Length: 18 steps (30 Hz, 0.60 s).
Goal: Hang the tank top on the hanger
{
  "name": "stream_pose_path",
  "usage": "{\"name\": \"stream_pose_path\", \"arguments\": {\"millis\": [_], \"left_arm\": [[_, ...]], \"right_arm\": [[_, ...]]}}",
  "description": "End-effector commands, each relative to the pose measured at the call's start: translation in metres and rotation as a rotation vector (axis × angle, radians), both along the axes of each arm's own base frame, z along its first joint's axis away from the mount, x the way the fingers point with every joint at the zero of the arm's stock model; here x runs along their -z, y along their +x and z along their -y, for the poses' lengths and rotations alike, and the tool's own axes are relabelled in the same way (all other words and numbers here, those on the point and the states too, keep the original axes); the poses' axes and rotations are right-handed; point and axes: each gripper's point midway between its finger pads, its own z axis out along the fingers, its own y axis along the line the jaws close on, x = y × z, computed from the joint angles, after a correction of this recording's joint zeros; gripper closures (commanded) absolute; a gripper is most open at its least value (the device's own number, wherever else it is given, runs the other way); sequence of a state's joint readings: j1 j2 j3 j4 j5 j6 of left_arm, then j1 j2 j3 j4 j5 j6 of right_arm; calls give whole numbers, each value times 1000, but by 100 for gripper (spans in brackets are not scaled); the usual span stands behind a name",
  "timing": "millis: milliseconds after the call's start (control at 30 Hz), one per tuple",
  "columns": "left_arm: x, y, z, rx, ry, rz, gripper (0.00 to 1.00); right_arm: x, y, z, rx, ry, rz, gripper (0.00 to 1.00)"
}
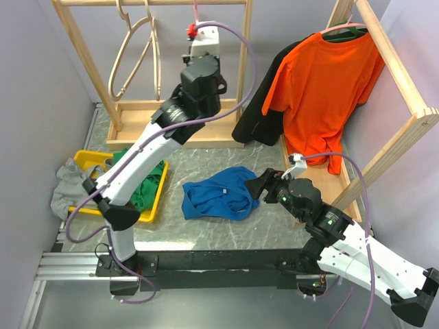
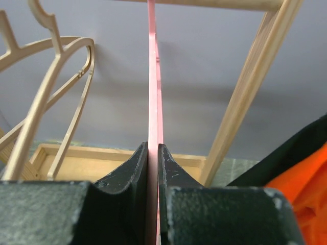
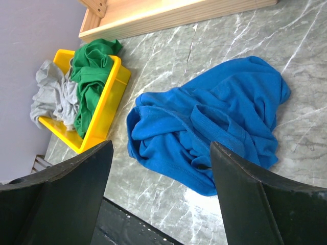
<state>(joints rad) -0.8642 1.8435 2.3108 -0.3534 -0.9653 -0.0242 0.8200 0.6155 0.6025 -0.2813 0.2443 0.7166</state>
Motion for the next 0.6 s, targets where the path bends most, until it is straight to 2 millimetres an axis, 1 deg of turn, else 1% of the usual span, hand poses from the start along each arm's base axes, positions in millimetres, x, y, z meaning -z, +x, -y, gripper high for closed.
{"name": "stream_pose_path", "arguments": {"millis": [0,100,133,200,233,300,333,400,433,500,533,567], "left_arm": [[-40,-30,-20,55,-154,73,99],[-33,-41,-20,100,-181,50,99],[-27,-46,-22,116,-178,37,99],[-22,-54,-18,160,-197,25,99],[-18,-60,-22,177,-198,18,99],[-13,-68,-19,222,-207,2,99],[-8,-74,-23,235,-208,-8,99],[0,-83,-20,288,-212,-28,99],[6,-90,-24,307,-207,-41,99],[16,-101,-20,362,-199,-66,99],[23,-108,-25,378,-194,-78,99],[27,-114,-24,398,-191,-87,99]], "right_arm": [[-12,3,1,19,30,30,16],[-12,4,0,17,28,31,16],[-12,4,1,19,26,32,16],[-12,4,0,18,25,33,16],[-12,5,1,20,22,35,16],[-12,5,1,21,16,37,16],[-11,6,2,28,10,36,16],[-11,7,3,31,2,38,16],[-10,7,4,37,-2,37,16],[-8,9,6,45,-12,39,16],[-7,9,6,46,-16,36,16],[-6,9,7,48,-23,35,16]]}}
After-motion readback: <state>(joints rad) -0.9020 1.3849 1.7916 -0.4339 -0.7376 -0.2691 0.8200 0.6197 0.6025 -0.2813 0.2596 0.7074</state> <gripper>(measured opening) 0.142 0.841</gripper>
